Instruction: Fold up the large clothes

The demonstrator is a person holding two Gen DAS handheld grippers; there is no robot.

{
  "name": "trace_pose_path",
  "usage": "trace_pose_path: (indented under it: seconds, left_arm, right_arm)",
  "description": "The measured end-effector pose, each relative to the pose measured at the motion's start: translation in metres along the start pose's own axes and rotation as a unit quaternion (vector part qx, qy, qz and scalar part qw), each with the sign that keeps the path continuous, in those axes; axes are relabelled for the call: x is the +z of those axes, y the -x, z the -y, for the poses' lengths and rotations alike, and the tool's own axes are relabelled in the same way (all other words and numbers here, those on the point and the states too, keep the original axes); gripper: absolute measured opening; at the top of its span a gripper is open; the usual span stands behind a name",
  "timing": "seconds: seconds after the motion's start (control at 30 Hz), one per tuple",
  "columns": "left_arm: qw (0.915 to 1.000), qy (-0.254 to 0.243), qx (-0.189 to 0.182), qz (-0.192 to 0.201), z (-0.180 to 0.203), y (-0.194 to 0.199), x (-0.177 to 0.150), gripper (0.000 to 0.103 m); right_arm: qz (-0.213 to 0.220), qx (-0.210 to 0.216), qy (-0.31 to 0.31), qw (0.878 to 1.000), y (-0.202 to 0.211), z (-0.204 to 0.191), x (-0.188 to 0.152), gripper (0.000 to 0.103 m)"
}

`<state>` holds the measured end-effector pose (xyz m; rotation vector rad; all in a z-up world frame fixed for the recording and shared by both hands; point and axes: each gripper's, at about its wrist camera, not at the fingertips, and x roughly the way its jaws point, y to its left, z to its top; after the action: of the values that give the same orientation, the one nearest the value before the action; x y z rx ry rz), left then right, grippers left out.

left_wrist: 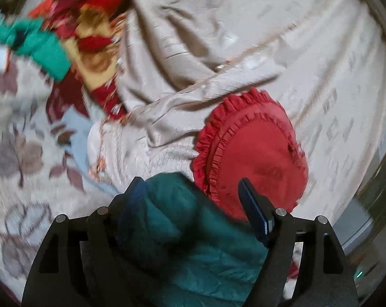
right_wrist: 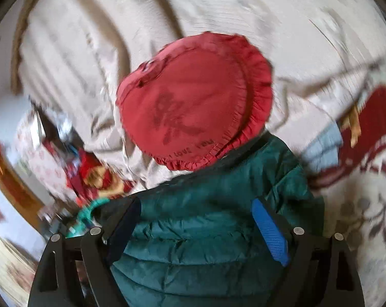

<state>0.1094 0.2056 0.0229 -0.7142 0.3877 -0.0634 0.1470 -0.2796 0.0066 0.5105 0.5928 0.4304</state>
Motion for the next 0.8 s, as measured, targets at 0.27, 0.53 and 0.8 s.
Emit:
trace_pose_path:
  seconds: [0.27, 0.53, 0.8]
  left_arm:
    - [0.9772, -0.139, 0.125, -0.100, 0.044, -0.094, -0.005, 0.076]
    - [0.9444, -0.138, 0.200, -0.221, -0.010, -0.168, -0.067, 0.076]
    - [0.9295, -0.189, 0.233, -0.214, -0.003, -0.172, -0.082, 0.077]
  right_arm:
    - [-0.111, -0.154, 0.161, 0.969, -0.090, -0.053, 0.017, 0.087]
    - [-0.226, -0.178, 0.108, 0.951, -0.170, 0.026, -0.007, 0.091]
    - [-0.216, -0.174, 0.126, 0.952, -0.175, 0.025, -0.014, 0.099]
